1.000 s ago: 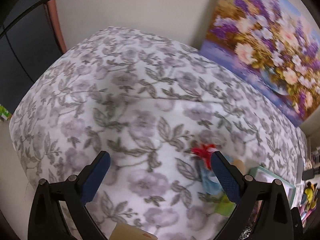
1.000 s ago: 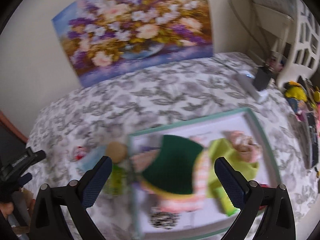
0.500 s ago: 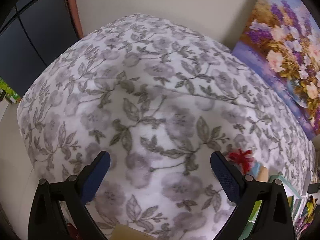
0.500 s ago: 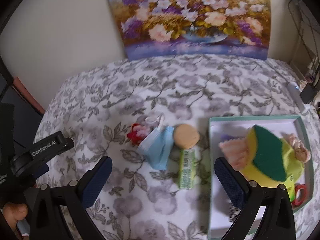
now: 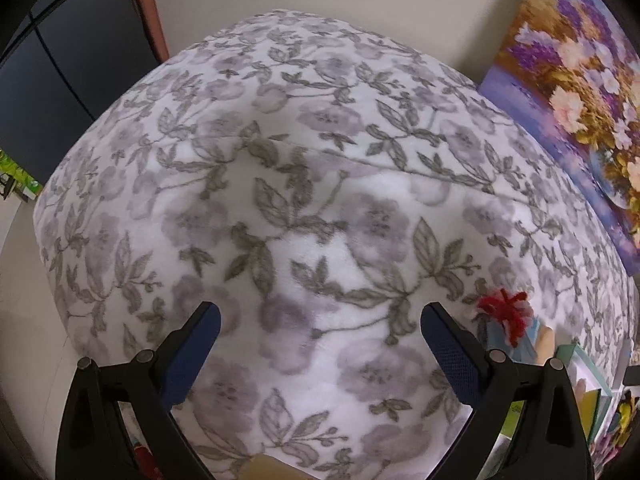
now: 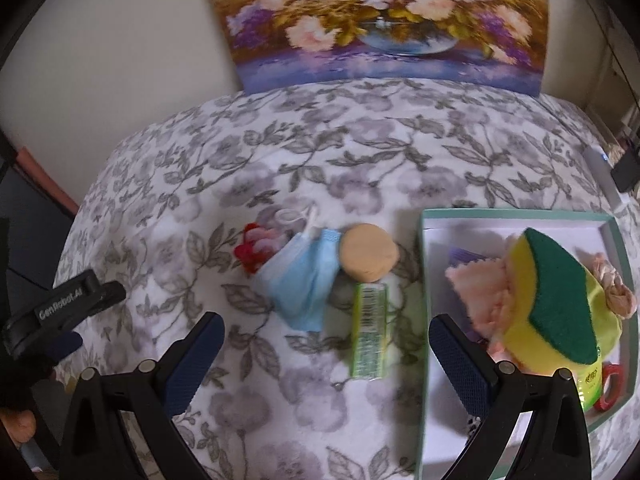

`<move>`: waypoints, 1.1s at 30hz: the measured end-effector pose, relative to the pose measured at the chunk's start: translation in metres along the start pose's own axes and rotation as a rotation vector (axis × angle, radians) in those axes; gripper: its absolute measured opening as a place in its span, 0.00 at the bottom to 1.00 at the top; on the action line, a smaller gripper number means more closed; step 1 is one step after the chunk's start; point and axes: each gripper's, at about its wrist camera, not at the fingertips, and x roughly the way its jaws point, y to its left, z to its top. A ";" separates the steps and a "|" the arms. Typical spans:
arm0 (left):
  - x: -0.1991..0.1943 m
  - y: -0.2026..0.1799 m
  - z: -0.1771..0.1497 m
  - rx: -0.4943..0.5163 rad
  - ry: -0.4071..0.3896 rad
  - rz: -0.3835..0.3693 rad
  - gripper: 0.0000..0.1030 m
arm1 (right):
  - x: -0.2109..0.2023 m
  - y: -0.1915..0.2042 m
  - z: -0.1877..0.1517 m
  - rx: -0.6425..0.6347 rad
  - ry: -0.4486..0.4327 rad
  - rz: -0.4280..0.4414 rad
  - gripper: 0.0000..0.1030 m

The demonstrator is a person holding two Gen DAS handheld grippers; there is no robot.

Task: Organize soft objects
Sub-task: 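Grasp the blue face mask with the left tool while the right tool grasps the green gum pack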

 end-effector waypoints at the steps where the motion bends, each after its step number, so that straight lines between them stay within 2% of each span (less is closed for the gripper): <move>1: 0.001 -0.003 -0.001 0.006 0.002 -0.009 0.97 | 0.000 -0.004 0.001 0.009 0.001 0.010 1.00; 4: 0.003 -0.014 -0.005 0.031 0.011 -0.048 0.97 | 0.002 -0.013 0.006 0.022 0.004 0.041 1.00; 14: 0.013 -0.063 -0.020 0.135 0.049 -0.124 0.97 | 0.012 -0.025 0.013 0.008 0.022 0.036 1.00; 16: 0.014 -0.067 -0.021 0.145 0.058 -0.142 0.97 | 0.014 -0.024 0.012 0.002 0.027 0.029 0.88; 20: 0.017 -0.073 -0.021 0.150 0.076 -0.178 0.97 | 0.019 -0.024 0.010 -0.001 0.047 0.023 0.78; 27: 0.016 -0.086 -0.027 0.173 0.105 -0.229 0.97 | 0.025 -0.026 0.006 0.007 0.077 0.027 0.53; 33: 0.016 -0.100 -0.036 0.194 0.127 -0.267 0.95 | 0.034 -0.031 0.001 0.010 0.115 0.031 0.39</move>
